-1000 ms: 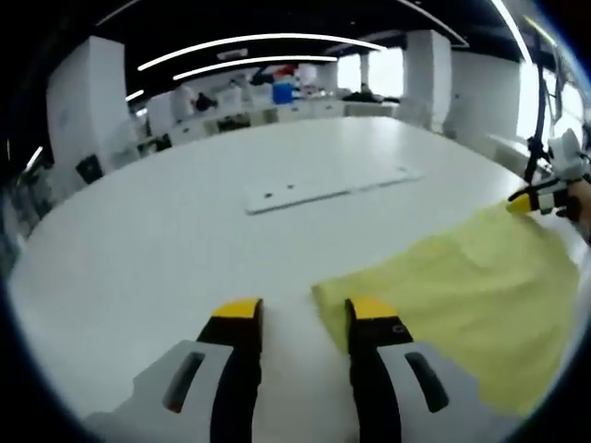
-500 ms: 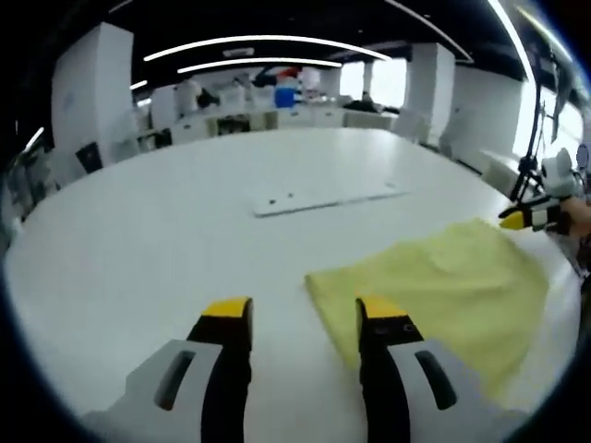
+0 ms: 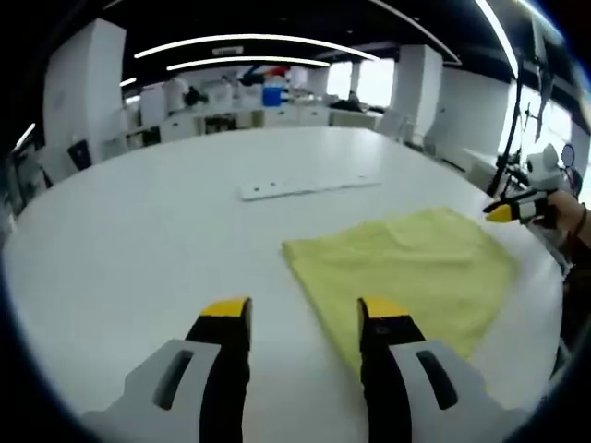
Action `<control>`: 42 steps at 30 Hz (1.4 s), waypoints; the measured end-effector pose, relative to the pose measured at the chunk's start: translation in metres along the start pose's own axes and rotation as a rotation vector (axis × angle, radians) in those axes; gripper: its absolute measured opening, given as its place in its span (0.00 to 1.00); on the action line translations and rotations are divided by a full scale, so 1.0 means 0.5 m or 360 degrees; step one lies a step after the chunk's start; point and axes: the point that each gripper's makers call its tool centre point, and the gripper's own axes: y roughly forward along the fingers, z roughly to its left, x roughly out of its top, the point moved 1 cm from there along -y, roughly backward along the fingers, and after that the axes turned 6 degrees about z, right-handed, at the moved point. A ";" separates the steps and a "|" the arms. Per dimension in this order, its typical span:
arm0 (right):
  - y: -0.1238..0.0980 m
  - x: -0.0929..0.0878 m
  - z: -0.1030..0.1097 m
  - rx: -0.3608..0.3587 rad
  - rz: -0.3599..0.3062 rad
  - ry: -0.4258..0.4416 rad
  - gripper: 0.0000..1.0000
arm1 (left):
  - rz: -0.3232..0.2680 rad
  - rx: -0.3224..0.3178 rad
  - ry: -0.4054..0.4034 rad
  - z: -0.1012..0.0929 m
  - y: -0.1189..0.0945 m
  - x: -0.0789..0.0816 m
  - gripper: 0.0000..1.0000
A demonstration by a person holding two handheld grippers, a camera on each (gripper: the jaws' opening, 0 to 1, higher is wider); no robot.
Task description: Fold the garment on the visible template until the final outline fits inside the template.
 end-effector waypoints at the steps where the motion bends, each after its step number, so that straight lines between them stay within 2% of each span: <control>1: -0.005 -0.002 0.003 0.0008 -0.0004 -0.0004 0.37 | -0.0003 -0.0014 0.0009 -0.005 -0.005 -0.002 0.43; 4: -0.021 -0.014 0.014 0.0035 0.0000 -0.0016 0.37 | 0.0021 -0.0051 0.0018 -0.017 -0.016 -0.018 0.43; 9: -0.040 -0.041 0.030 0.0062 0.0025 -0.0036 0.37 | 0.0001 -0.0101 0.0044 -0.032 -0.038 -0.025 0.43; 15: -0.058 -0.070 0.049 0.0077 0.0047 -0.0055 0.36 | 0.0015 -0.0153 0.0100 -0.051 -0.064 -0.049 0.42; 24: -0.085 -0.119 0.066 0.0068 0.0068 -0.0045 0.34 | 0.0026 -0.0165 0.0086 -0.061 -0.094 -0.085 0.37; 34: -0.111 -0.173 0.074 0.0075 0.0119 -0.0015 0.29 | 0.0038 -0.0214 0.0086 -0.087 -0.100 -0.125 0.32; 42: -0.096 -0.199 0.080 0.0065 0.0128 -0.0047 0.17 | 0.0059 -0.0239 0.0034 -0.098 -0.089 -0.144 0.26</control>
